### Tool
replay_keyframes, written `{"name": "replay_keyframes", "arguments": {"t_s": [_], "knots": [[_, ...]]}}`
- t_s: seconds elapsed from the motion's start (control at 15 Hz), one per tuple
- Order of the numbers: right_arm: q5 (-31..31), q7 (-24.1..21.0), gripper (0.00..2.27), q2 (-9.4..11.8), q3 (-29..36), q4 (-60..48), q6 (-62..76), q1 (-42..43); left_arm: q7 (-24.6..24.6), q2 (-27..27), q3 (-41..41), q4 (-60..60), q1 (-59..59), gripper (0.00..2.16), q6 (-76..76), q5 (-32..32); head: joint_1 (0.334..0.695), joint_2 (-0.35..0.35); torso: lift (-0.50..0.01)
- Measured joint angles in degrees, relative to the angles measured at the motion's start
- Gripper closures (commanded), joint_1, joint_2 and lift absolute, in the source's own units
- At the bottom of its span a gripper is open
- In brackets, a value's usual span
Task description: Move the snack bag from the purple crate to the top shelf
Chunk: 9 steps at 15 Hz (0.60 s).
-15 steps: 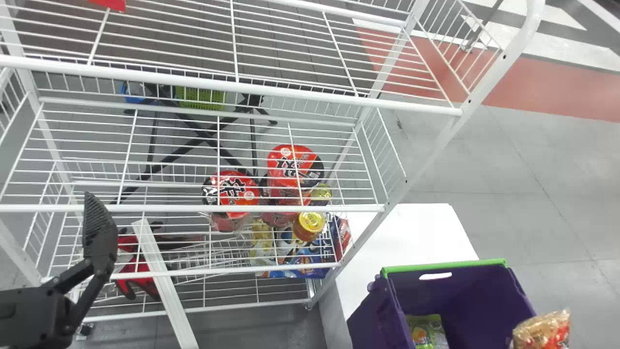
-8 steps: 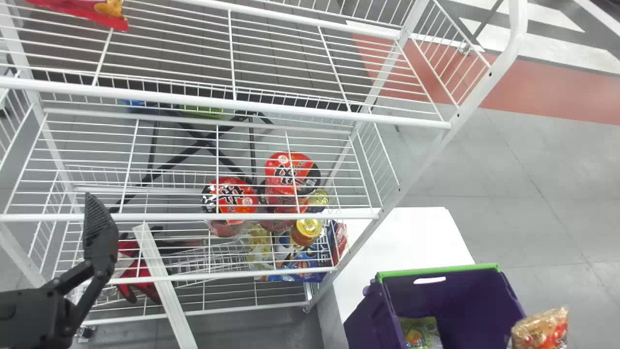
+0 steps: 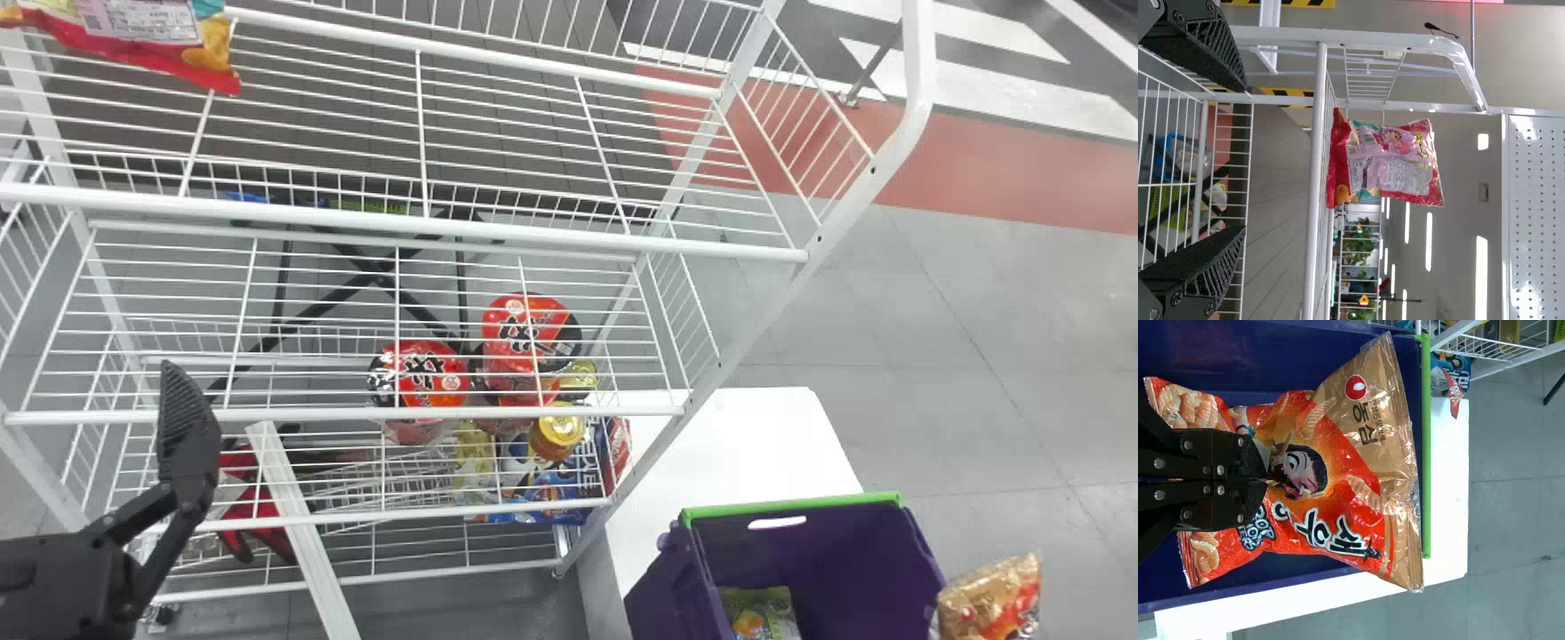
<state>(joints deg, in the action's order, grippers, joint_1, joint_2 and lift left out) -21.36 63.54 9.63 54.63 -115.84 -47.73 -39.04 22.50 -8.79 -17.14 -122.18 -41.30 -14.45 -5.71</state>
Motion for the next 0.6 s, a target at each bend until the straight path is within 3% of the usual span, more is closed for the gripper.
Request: {"name": "replay_keyframes", "arguments": {"t_s": [0.6], "knots": [[-0.01,-0.63,1.66,0.03,-1.83,0.17,0.67,1.78,0.00,0.00,0.28,0.16,0.00,0.07,0.00,-0.09,0.695,-0.350,-0.180]]}}
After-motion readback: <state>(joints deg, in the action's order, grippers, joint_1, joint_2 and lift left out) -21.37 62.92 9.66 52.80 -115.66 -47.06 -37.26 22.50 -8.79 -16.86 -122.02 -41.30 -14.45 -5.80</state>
